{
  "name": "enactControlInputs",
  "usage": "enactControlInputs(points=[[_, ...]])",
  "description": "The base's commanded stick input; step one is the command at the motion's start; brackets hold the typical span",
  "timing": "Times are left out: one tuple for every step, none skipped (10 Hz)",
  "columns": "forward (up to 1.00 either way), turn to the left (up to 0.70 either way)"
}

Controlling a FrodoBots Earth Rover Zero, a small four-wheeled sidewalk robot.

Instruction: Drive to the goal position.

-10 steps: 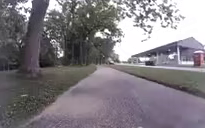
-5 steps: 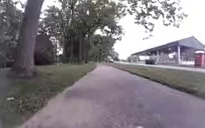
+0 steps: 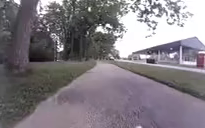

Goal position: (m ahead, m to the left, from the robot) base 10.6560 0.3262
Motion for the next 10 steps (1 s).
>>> enactControlInputs(points=[[0.70,0.00],[0.70,0.00],[0.70,0.00],[0.70,0.00],[0.70,0.00],[0.70,0.00],[0.70,0.00],[0.70,0.00],[0.70,0.00],[0.70,0.00]])
